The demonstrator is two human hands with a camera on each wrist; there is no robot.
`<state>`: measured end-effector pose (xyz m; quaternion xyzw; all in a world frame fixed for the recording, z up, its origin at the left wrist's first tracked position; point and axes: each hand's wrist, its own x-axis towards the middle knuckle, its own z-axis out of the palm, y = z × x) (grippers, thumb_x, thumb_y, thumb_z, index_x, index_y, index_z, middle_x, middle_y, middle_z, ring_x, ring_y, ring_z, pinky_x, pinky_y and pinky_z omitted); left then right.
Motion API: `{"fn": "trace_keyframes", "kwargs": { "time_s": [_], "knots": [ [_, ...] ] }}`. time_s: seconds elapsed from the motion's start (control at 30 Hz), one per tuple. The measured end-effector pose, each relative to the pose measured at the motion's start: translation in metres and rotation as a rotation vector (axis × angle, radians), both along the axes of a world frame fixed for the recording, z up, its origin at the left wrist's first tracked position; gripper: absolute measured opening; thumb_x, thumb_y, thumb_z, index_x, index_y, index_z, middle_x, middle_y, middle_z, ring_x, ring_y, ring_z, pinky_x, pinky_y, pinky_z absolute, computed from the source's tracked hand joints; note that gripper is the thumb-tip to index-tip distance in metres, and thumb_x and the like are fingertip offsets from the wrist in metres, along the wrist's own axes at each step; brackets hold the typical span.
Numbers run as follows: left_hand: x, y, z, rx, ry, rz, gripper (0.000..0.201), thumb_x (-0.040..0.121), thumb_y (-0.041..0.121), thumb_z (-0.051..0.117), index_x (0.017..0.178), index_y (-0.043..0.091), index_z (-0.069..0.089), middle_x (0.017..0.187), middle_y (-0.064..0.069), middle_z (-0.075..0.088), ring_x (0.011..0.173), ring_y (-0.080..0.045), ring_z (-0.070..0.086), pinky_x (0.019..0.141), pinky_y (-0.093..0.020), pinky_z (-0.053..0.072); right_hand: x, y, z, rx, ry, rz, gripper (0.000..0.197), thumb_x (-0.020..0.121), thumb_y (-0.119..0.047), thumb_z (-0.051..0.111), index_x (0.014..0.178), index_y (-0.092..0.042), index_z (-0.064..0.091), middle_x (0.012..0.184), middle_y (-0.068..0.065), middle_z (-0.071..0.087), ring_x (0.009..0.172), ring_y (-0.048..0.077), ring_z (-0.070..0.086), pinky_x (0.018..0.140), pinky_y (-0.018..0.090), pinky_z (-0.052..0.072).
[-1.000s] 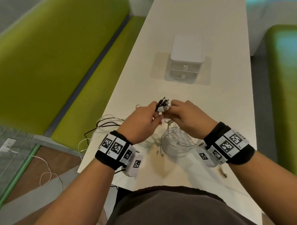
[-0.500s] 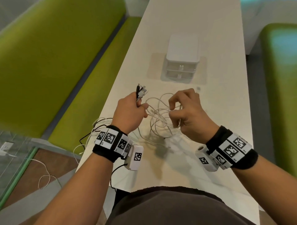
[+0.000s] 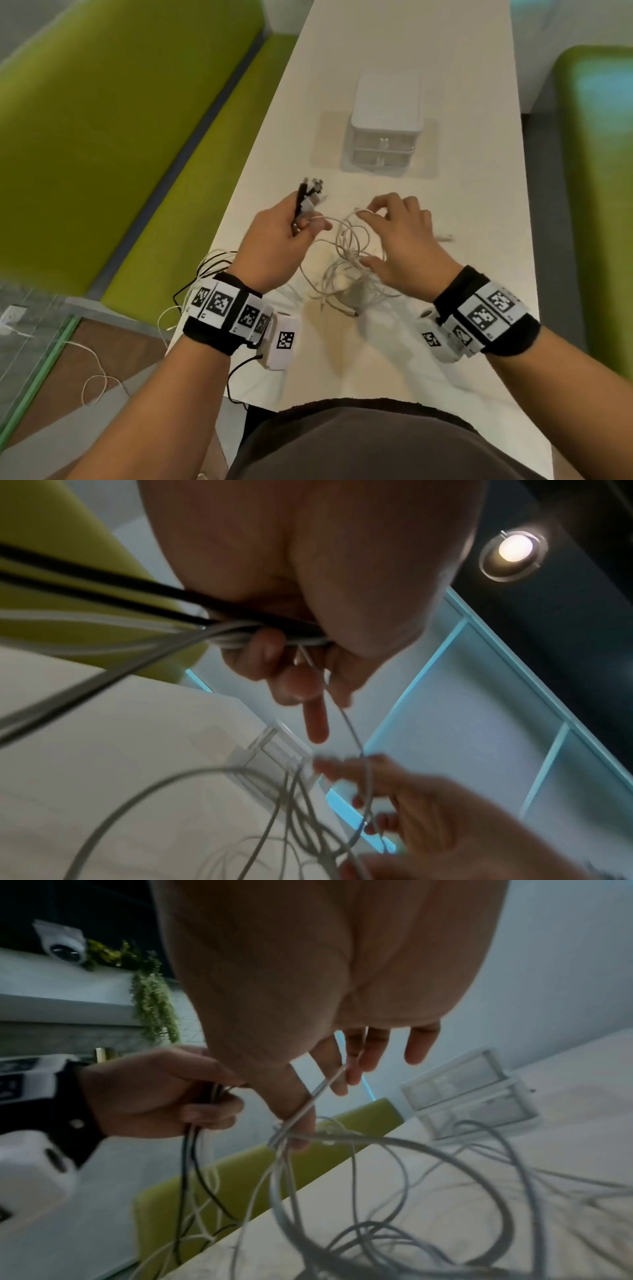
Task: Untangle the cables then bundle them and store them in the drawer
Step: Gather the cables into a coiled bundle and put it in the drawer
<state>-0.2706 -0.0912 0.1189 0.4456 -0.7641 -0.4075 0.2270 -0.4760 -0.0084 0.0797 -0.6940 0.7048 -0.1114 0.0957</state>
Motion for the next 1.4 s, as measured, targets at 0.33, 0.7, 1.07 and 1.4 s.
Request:
{"fn": "trace_keyframes", "kwargs": {
  "time_s": [0.33, 0.7, 1.07, 1.4],
  "knots": [
    [0.008, 0.002, 0.01, 0.142, 0.395, 0.029, 0.04, 0.097, -0.007, 0.057, 0.077, 0.028, 0.054, 0.081, -0.018, 0.069, 0.068, -0.03, 0.067, 0.043, -0.03, 0.044, 0.005, 0.003, -0.011, 0.208, -0.478, 0.057, 0.029, 0.08, -0.017, 0.061, 0.1, -0.034, 0.072, 0.099, -0.008, 0.06, 0.082, 0.005, 0.057, 0.07, 0.021, 0.042],
    [0.024, -0.005, 0.019, 0.045, 0.303, 0.096, 0.017, 0.1, 0.003, 0.058, 0.085, 0.0, 0.051, 0.099, -0.011, 0.077, 0.039, -0.013, 0.051, 0.039, -0.024, 0.038, -0.006, -0.006, 0.002, -0.324, -0.285, -0.079, 0.023, 0.075, -0.031, 0.087, 0.096, -0.029, 0.076, 0.106, -0.003, 0.042, 0.1, 0.018, 0.037, 0.088, 0.044, 0.043],
    [0.008, 0.003, 0.019, 0.001, 0.403, -0.045, 0.009, 0.098, 0.004, 0.062, 0.093, 0.01, 0.066, 0.095, -0.003, 0.078, 0.038, -0.025, 0.05, 0.042, -0.03, 0.042, 0.023, -0.008, -0.003, -0.3, -0.48, 0.086, 0.019, 0.09, -0.025, 0.076, 0.109, -0.025, 0.071, 0.095, -0.017, 0.064, 0.086, 0.01, 0.056, 0.083, 0.035, 0.048],
    [0.038, -0.013, 0.012, 0.056, 0.249, 0.286, 0.028, 0.097, 0.003, 0.059, 0.073, 0.01, 0.046, 0.084, -0.006, 0.077, 0.038, -0.021, 0.046, 0.039, -0.025, 0.036, 0.002, -0.01, 0.011, -0.069, -0.634, -0.119, 0.014, 0.093, -0.021, 0.072, 0.104, -0.026, 0.066, 0.082, -0.01, 0.07, 0.065, 0.008, 0.062, 0.064, 0.013, 0.046]
  ]
}}
